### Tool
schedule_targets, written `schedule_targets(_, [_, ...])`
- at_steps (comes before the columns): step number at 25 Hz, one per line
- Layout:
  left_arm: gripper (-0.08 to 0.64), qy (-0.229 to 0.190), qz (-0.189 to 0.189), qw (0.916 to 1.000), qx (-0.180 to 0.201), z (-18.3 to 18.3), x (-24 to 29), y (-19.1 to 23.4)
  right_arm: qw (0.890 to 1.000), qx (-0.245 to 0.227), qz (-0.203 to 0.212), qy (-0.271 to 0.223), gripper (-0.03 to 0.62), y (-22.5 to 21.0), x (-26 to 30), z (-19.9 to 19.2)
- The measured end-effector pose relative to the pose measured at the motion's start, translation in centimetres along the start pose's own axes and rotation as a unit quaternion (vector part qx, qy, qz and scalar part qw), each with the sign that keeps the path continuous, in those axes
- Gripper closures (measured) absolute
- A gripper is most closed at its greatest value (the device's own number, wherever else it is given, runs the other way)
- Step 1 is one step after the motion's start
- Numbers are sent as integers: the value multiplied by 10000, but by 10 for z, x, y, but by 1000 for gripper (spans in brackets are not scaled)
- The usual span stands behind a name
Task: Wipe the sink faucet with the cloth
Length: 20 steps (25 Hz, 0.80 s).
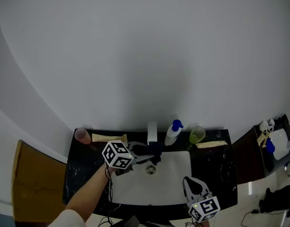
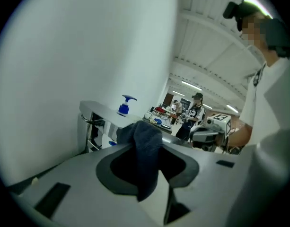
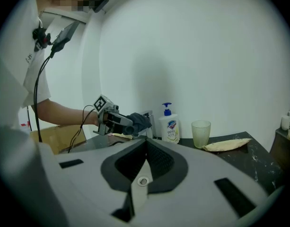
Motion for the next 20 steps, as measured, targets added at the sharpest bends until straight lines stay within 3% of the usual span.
schedule_targets(4, [440, 77, 112, 9976, -681, 2, -1, 21, 10000, 4, 13, -43, 586, 1, 1, 1])
schedule_targets(8, [440, 295, 270, 9960, -800, 2, -6, 31, 10000, -20, 2, -51, 586, 2, 1, 4])
schedule_targets(13, [440, 291, -207, 9863, -1611, -3, -5, 47, 9999, 17, -114, -57, 586, -3, -6, 2])
schedule_targets(16, [440, 164, -608, 9760, -2085, -10, -3, 47, 9999, 48, -152, -57, 586, -4, -10, -1])
schedule_targets(20, [440, -105, -761, 9657, -2480, -15, -7, 51, 9999, 25, -144, -85, 586, -4, -10, 2])
Point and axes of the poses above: the fingertips, and each gripper's own axes: x forward along the fingers, y to its left, z out of its top, the point moved 8 cm from there along -x, backward along the fingers, and after that the axes turned 10 degrees about x, right-handed, at the moved point
